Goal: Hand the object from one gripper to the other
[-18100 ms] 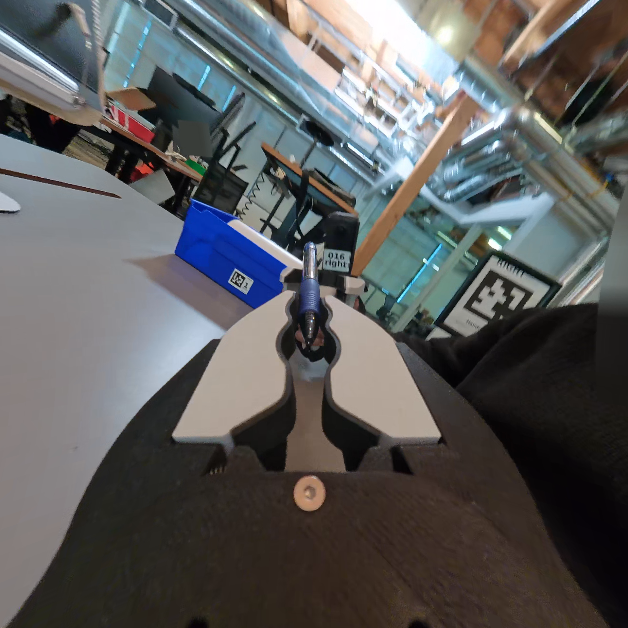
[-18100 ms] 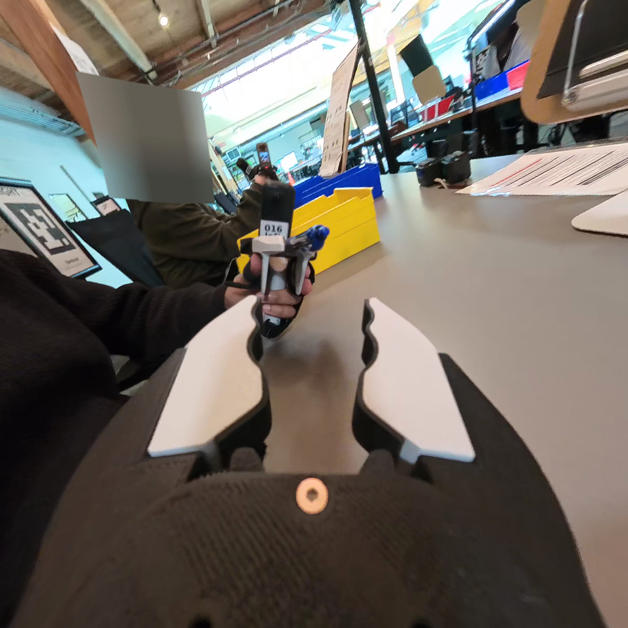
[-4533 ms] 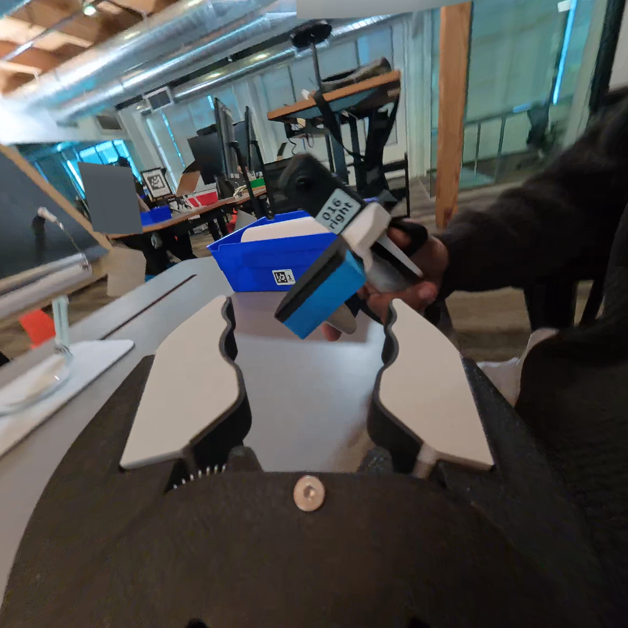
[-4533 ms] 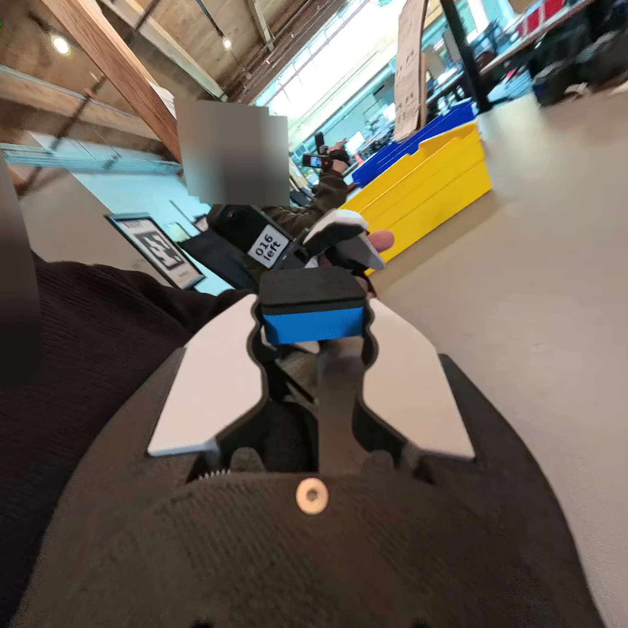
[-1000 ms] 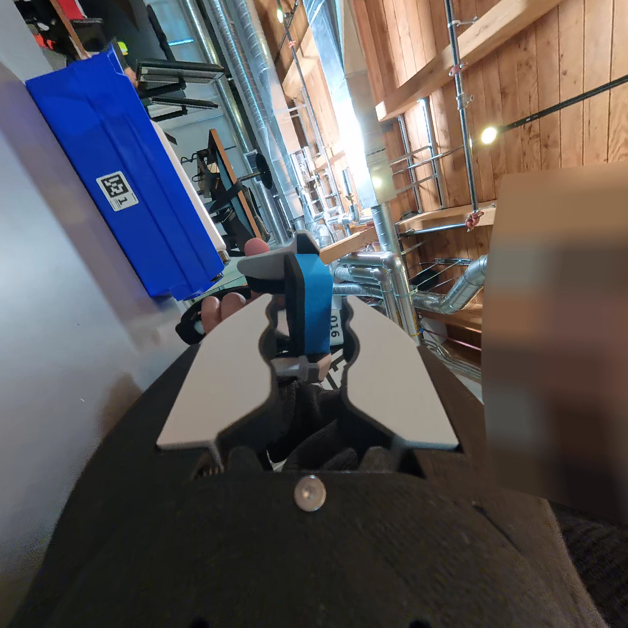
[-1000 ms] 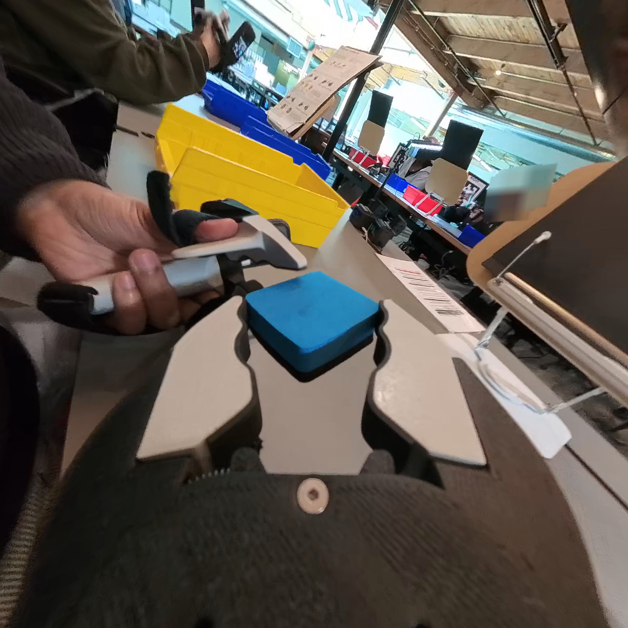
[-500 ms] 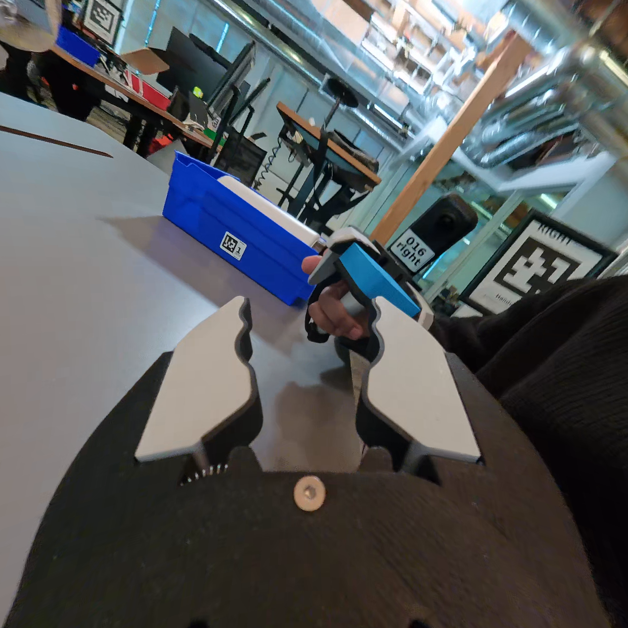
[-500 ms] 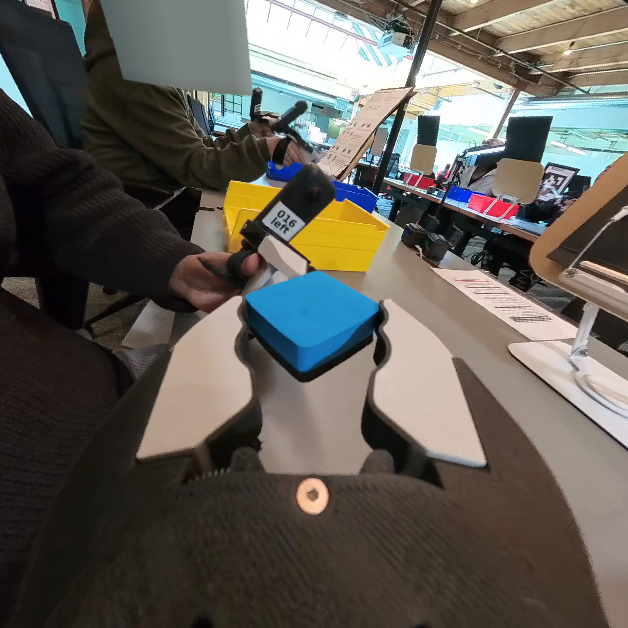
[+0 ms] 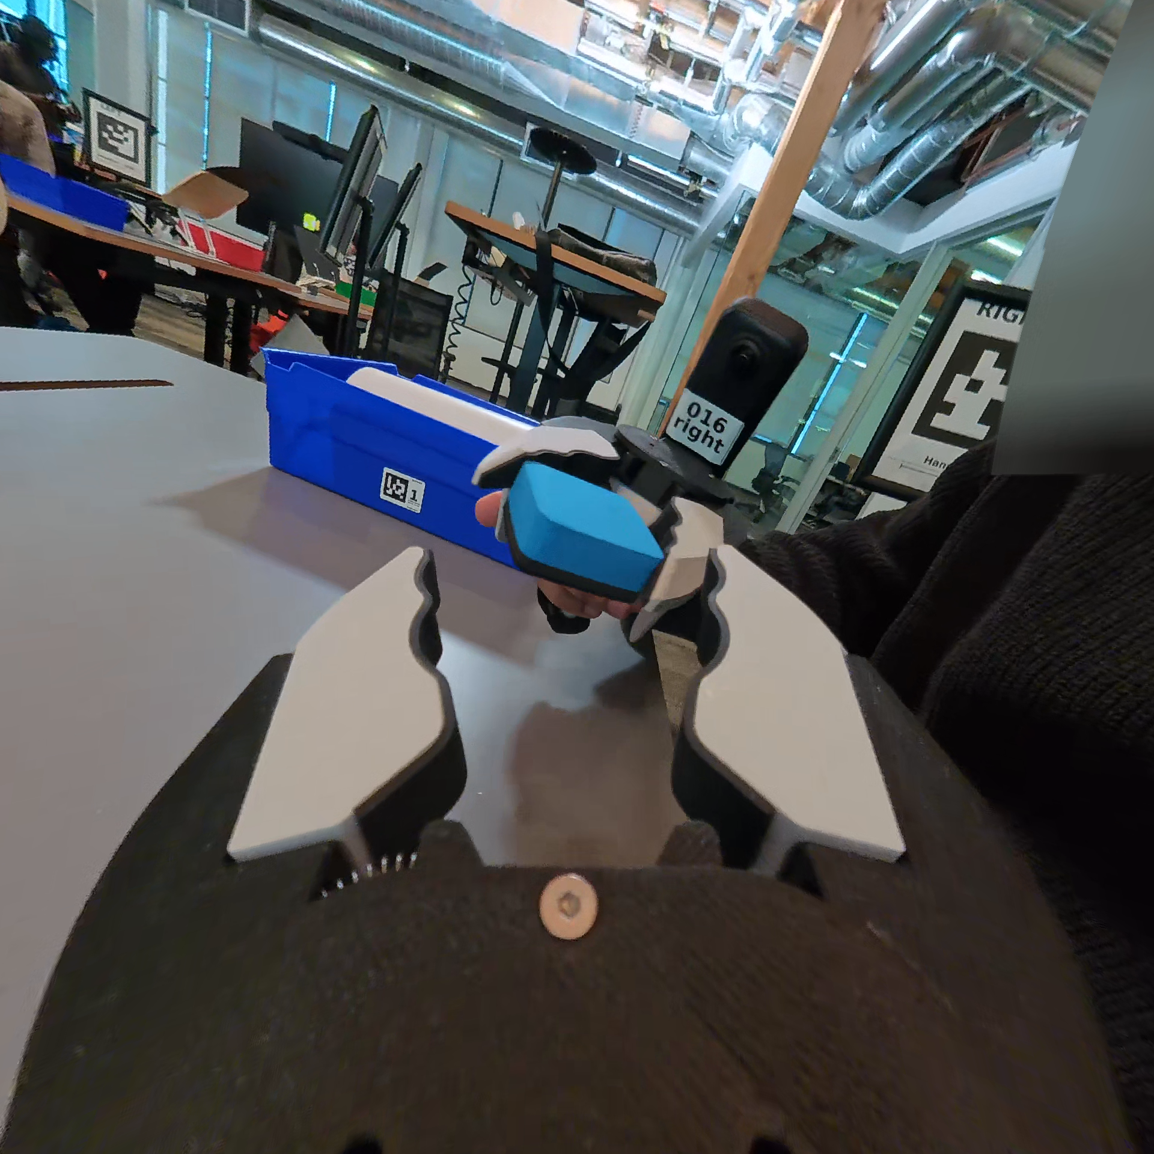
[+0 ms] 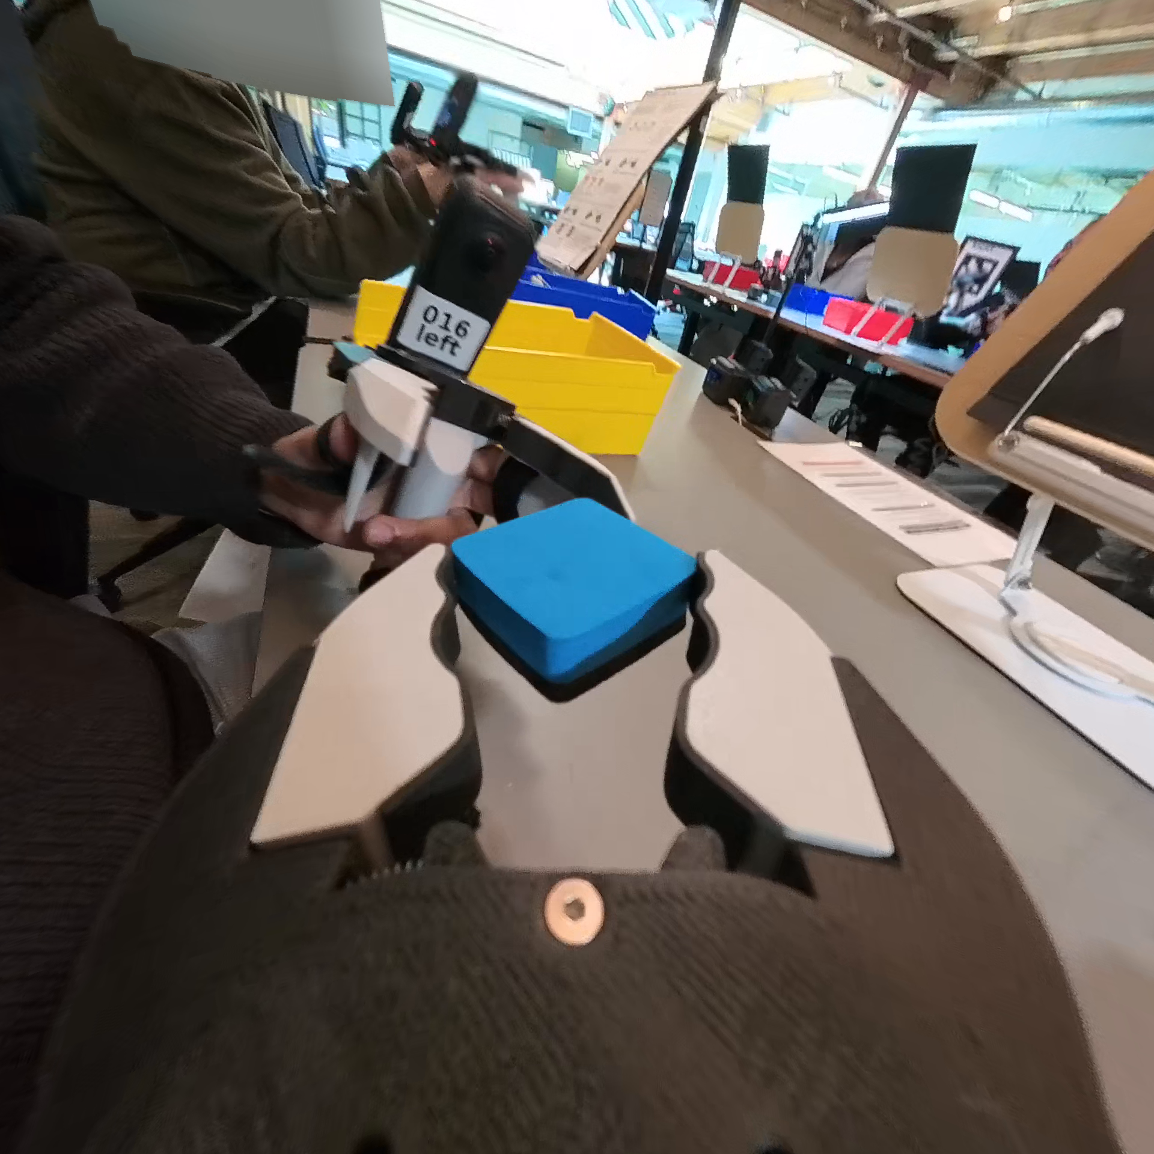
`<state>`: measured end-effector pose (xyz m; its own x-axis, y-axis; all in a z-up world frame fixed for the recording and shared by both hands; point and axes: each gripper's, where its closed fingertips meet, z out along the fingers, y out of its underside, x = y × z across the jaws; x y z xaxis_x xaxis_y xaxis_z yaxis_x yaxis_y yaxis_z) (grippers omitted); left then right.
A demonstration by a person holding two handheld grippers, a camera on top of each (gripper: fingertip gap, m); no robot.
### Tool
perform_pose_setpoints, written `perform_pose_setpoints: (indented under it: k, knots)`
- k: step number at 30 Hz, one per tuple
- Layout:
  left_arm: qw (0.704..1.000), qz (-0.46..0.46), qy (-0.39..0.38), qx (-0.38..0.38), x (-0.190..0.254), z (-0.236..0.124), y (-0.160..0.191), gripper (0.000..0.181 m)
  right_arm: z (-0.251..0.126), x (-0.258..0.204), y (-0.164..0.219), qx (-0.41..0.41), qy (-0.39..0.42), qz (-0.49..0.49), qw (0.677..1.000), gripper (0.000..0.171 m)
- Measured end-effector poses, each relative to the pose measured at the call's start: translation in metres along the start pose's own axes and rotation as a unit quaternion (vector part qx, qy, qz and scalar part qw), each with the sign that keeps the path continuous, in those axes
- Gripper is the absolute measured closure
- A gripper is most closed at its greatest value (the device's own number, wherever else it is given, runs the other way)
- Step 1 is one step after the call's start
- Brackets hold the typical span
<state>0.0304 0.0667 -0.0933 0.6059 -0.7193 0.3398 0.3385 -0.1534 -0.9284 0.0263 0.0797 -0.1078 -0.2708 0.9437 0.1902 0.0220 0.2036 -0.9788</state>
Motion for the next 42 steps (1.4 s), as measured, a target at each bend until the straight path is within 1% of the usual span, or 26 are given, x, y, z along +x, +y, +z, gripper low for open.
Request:
perform_pose_setpoints:
  k: [4, 6, 9, 13, 16, 20, 24, 26, 30, 33, 36, 39, 42]
  knots:
    - [0.999, 0.025, -0.027, -0.037, -0.004, 0.003, 0.011, 0.100, 0.004, 0.006, 0.015, -0.048, 0.020, 0.009, 0.999, 0.099]
    - [0.997, 0.032, -0.029, -0.057, -0.003, 0.005, 0.017, 0.100, 0.005, 0.005, 0.021, -0.066, 0.017, 0.006, 0.998, 0.099]
    - [0.998, 0.029, -0.017, -0.057, 0.001, 0.006, 0.017, 0.100, 0.006, -0.008, 0.014, -0.043, -0.025, 0.032, 0.998, 0.099]
    - [0.999, 0.048, -0.011, -0.017, 0.005, 0.002, 0.003, 0.102, 0.004, -0.017, 0.007, -0.020, -0.087, 0.135, 0.987, 0.098]
    - [0.991, 0.131, -0.020, -0.025, 0.009, 0.001, 0.003, 0.102, 0.002, -0.018, 0.000, 0.009, -0.137, 0.244, 0.960, 0.099]
    - [0.961, 0.267, -0.019, -0.077, 0.020, 0.007, 0.021, 0.101, -0.004, -0.018, -0.011, 0.050, -0.211, 0.391, 0.894, 0.098]
    - [0.935, 0.344, -0.019, -0.086, 0.029, 0.010, 0.028, 0.111, 0.000, -0.029, -0.002, 0.013, -0.259, 0.459, 0.850, 0.099]
    - [0.931, 0.354, -0.013, -0.089, 0.032, 0.010, 0.031, 0.114, 0.001, -0.041, 0.001, -0.007, -0.288, 0.475, 0.831, 0.099]
    - [0.933, 0.347, 0.008, -0.092, 0.038, 0.011, 0.037, 0.120, 0.004, -0.061, -0.001, -0.025, -0.331, 0.496, 0.803, 0.098]
    - [0.932, 0.352, 0.024, -0.087, 0.046, 0.012, 0.038, 0.128, 0.006, -0.069, -0.001, -0.034, -0.348, 0.516, 0.782, 0.098]
    - [0.930, 0.354, 0.039, -0.093, 0.053, 0.015, 0.044, 0.130, 0.008, -0.074, 0.002, -0.046, -0.359, 0.538, 0.761, 0.098]
    - [0.927, 0.358, 0.031, -0.108, 0.051, 0.018, 0.052, 0.131, 0.009, -0.077, 0.003, -0.050, -0.365, 0.552, 0.748, 0.098]
    - [0.928, 0.356, 0.021, -0.110, 0.049, 0.020, 0.054, 0.135, 0.010, -0.080, 0.003, -0.052, -0.370, 0.552, 0.745, 0.098]
